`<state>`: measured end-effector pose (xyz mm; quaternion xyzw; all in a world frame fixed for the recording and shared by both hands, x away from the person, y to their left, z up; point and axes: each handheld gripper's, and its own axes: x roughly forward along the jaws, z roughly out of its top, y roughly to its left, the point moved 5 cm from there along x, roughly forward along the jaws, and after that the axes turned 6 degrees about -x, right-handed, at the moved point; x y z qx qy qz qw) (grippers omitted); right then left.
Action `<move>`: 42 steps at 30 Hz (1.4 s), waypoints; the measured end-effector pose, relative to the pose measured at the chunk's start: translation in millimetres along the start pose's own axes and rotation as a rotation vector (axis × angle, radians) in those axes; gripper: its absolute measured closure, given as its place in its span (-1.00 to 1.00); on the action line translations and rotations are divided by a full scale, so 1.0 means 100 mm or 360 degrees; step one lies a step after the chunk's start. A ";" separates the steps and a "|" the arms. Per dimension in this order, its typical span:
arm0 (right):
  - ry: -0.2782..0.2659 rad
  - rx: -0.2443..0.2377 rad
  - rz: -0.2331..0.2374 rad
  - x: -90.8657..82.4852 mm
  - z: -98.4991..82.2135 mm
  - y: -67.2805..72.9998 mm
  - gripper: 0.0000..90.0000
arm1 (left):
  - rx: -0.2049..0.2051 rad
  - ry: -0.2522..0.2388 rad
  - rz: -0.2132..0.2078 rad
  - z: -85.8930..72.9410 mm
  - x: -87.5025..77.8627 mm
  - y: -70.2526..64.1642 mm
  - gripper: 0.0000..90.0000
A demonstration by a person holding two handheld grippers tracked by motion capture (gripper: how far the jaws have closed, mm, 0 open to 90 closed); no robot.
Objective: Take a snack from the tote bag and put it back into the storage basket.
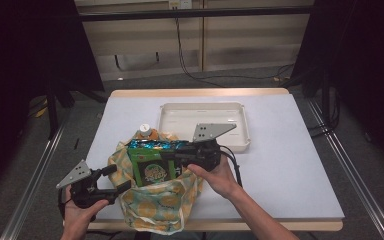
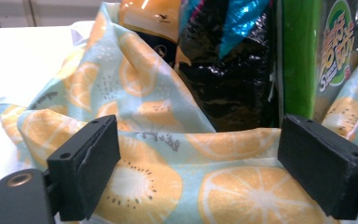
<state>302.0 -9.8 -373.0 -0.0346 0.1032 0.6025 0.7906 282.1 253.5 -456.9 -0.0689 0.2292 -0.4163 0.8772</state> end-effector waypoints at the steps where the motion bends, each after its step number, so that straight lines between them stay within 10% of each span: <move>1: -0.0010 -0.0002 -0.0006 0.00 0.02 -0.01 0.98 | 0.0005 -0.0005 -0.0007 0.00 0.00 0.00 -0.75; 26: -0.0151 -0.0059 -0.0070 -0.25 0.50 -0.35 0.99 | -0.0008 -0.0046 0.0154 -0.13 -0.14 -0.07 -0.94; 42: -0.0245 -0.0086 -0.0116 -0.34 0.92 -0.71 0.99 | -0.0056 -0.0025 0.0096 -0.14 -0.20 -0.05 -0.94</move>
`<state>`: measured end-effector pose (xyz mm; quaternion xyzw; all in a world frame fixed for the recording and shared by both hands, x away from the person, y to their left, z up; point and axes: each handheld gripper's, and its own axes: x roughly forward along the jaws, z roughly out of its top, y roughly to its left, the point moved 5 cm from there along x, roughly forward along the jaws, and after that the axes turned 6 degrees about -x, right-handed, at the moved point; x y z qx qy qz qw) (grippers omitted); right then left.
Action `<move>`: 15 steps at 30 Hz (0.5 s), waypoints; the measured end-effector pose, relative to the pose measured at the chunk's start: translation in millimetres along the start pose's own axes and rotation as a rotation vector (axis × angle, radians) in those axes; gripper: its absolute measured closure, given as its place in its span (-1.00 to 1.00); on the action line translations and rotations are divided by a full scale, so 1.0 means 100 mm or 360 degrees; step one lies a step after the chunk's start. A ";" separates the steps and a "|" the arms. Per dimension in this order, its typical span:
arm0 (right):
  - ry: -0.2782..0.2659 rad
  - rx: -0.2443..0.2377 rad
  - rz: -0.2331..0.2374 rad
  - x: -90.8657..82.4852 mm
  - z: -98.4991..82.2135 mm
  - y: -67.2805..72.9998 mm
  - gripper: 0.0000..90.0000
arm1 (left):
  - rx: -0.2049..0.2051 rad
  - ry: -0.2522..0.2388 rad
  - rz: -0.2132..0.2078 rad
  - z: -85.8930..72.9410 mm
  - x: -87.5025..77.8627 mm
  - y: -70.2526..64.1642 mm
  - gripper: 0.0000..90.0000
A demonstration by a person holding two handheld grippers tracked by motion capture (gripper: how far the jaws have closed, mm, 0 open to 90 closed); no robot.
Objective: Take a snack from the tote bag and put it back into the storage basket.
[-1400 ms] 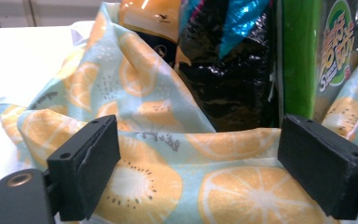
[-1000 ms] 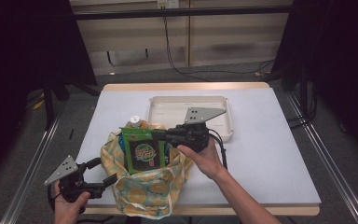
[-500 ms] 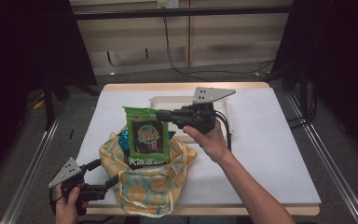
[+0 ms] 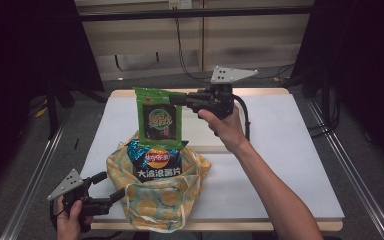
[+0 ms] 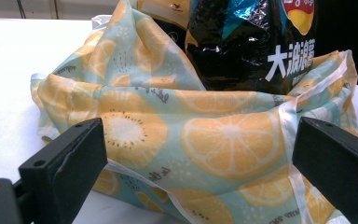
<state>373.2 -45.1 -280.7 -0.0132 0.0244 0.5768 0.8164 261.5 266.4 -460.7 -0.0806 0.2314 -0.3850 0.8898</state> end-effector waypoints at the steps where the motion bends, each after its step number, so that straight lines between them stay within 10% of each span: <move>1: -0.0009 -0.0005 -0.0010 -0.01 0.03 -0.01 0.99 | 0.0000 -0.0004 0.0037 0.00 0.00 0.00 -0.94; 15: 0.0035 0.0073 -0.0239 -0.10 -0.10 -0.60 0.98 | -0.0033 -0.0004 0.0019 -0.01 -0.01 0.03 -0.93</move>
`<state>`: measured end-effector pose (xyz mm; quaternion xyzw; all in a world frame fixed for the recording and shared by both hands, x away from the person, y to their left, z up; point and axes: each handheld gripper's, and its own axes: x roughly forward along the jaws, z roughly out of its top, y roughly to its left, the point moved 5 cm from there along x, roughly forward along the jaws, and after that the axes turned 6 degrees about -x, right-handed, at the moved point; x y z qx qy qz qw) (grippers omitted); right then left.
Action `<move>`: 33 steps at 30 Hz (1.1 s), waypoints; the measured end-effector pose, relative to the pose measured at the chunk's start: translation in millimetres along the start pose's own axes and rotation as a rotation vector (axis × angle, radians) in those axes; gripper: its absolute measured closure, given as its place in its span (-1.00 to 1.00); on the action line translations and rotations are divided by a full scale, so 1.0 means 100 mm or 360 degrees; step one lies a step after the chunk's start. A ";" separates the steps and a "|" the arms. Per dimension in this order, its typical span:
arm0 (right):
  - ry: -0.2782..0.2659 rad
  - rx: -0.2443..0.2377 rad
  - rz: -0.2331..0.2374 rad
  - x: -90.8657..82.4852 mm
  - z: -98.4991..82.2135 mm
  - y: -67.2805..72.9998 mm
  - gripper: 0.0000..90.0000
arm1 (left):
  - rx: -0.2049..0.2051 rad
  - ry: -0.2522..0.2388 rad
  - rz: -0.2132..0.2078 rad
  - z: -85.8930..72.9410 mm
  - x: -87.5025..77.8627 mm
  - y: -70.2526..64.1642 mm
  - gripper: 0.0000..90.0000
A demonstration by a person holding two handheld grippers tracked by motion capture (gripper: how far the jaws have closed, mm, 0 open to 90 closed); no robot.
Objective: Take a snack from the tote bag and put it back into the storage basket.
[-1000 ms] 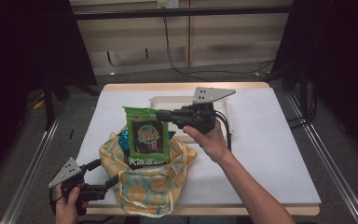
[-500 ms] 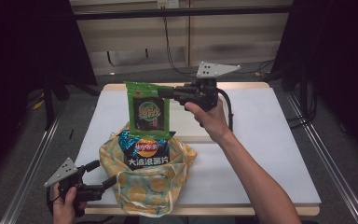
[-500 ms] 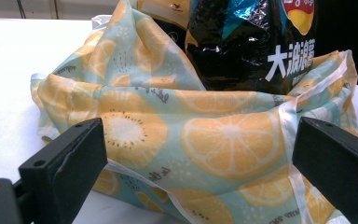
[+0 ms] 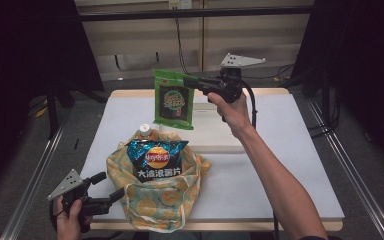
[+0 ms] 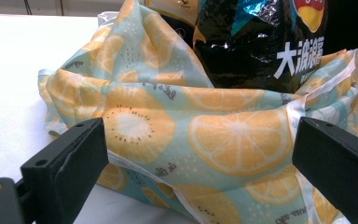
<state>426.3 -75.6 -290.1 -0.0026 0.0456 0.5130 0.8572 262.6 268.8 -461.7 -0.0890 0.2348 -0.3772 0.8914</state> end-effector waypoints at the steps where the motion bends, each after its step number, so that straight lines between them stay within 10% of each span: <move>1: 0.0004 0.0017 -0.0015 0.02 -0.03 -0.05 0.98 | -0.0001 -0.0006 0.0008 0.00 0.00 0.00 -0.93; 33: 0.0314 0.0140 -0.0209 0.64 -1.04 -0.96 0.98 | 0.0041 0.0030 0.0016 0.01 -0.01 -0.01 -0.93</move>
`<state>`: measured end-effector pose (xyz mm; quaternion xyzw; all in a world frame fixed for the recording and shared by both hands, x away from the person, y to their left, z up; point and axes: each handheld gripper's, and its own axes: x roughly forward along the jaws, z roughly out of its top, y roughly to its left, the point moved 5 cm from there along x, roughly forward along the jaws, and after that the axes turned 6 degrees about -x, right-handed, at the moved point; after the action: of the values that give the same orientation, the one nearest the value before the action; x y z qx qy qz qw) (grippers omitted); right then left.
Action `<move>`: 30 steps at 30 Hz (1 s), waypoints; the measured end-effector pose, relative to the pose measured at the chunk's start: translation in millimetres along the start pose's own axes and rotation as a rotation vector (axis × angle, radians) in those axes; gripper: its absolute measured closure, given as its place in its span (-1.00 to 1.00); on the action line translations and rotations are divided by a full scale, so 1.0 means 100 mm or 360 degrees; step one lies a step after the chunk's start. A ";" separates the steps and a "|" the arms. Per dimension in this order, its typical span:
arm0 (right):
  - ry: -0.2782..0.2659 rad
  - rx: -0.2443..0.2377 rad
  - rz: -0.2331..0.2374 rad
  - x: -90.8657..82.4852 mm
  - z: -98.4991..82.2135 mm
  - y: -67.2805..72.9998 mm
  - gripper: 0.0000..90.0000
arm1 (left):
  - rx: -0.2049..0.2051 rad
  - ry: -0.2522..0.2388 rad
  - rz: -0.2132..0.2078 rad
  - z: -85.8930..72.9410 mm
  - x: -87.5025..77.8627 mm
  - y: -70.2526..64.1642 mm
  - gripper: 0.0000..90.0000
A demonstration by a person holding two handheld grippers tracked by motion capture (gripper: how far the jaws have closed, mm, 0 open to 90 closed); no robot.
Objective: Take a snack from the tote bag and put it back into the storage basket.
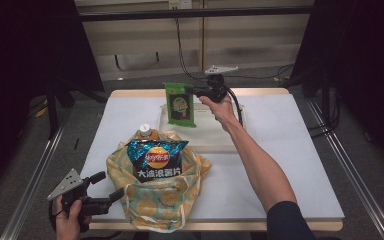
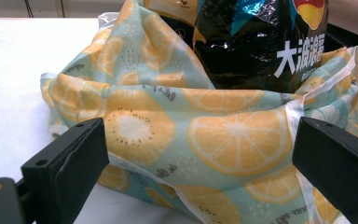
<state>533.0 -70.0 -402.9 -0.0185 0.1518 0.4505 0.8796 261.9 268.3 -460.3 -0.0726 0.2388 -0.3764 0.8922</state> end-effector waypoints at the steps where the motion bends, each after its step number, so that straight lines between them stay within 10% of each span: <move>1: 0.0012 -0.0006 -0.0005 0.03 -0.03 -0.01 0.98 | 0.0003 0.0002 -0.0001 0.00 0.00 0.00 -0.93; 30: 0.0153 -0.0025 -0.0177 0.44 -0.05 -0.32 0.94 | 0.0023 -0.0007 -0.0013 0.01 -0.05 0.02 -0.93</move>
<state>581.0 -55.0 -423.3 -0.0554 0.1891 0.4006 0.8948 261.0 273.0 -458.3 -0.0681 0.2338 -0.3816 0.8917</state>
